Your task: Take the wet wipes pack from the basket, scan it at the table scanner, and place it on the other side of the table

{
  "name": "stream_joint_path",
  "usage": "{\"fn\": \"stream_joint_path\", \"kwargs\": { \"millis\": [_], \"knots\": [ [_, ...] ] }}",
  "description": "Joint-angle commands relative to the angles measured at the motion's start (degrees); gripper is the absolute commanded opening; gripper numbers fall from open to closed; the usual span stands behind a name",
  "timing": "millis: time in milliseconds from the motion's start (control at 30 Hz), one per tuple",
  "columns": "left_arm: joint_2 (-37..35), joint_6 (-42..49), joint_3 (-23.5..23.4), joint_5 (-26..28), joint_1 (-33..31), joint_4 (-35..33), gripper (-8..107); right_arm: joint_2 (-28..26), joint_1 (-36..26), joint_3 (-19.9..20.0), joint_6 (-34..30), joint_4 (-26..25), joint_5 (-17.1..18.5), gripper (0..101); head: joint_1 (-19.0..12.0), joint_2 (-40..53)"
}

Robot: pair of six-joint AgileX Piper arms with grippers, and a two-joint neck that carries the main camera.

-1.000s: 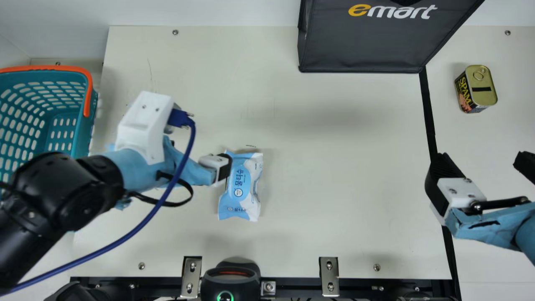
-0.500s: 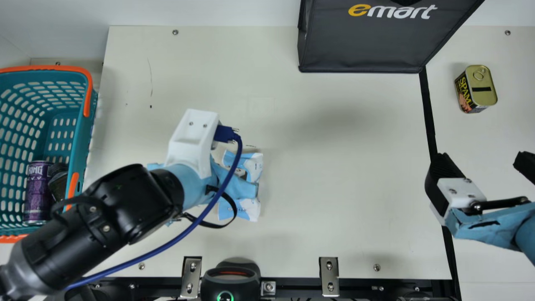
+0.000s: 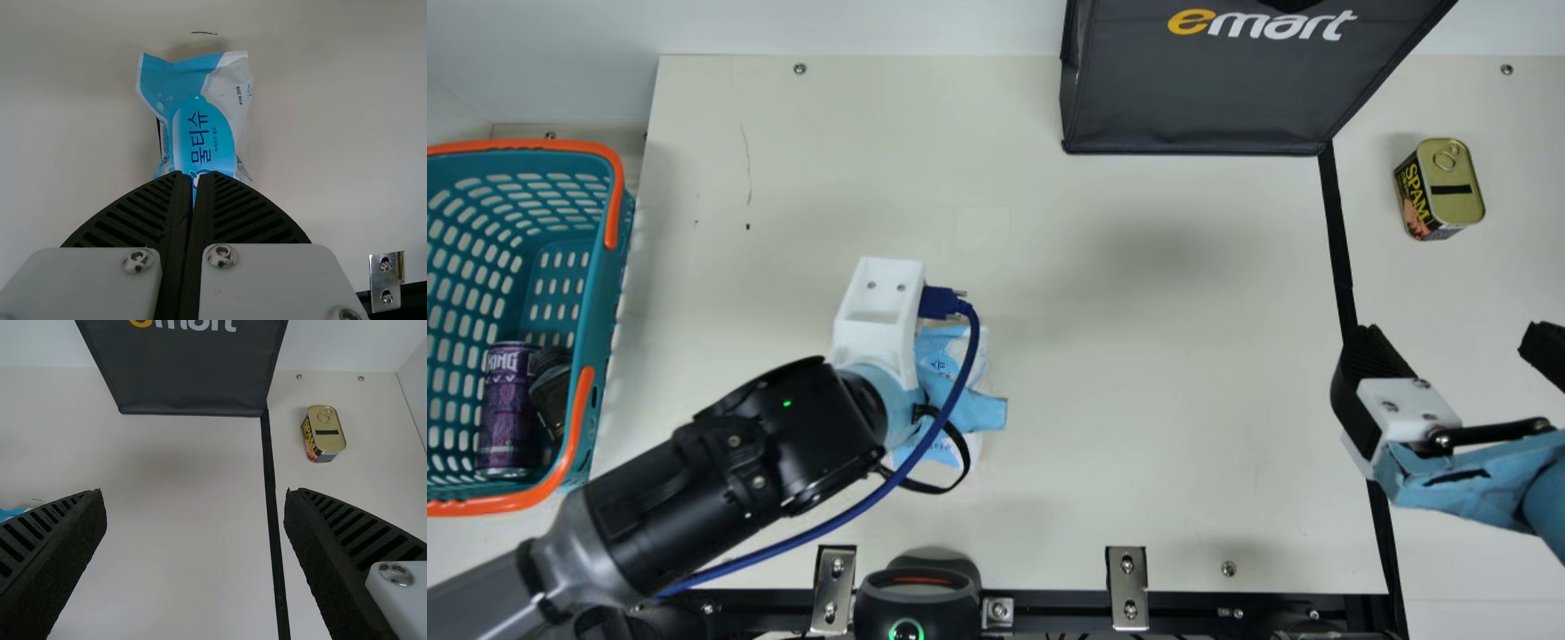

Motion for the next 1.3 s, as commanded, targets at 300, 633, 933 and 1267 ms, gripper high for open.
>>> {"fn": "stream_joint_path", "kwargs": {
  "millis": [300, 633, 933, 1267],
  "knots": [
    [4.11, -0.32, -0.90, -0.54, 0.89, -1.24, -8, 0.00, 0.00, 0.00, 0.00, 0.00, 0.00, 95, -1.57, 0.09],
    [7.77, 0.22, 1.95, -5.12, 2.40, -1.65, -8, 0.00, 0.00, 0.00, 0.00, 0.00, 0.00, 95, -1.57, 0.09],
    [9.87, 0.78, 4.35, -8.64, 3.11, -1.74, -8, 0.00, 0.00, 0.00, 0.00, 0.00, -0.01, 95, -1.57, 0.09],
    [8.96, 1.46, 4.50, -9.23, 3.22, -1.62, -8, 0.00, 0.00, 0.00, 0.00, 0.00, -0.01, 95, -1.57, 0.09]
  ]
}}
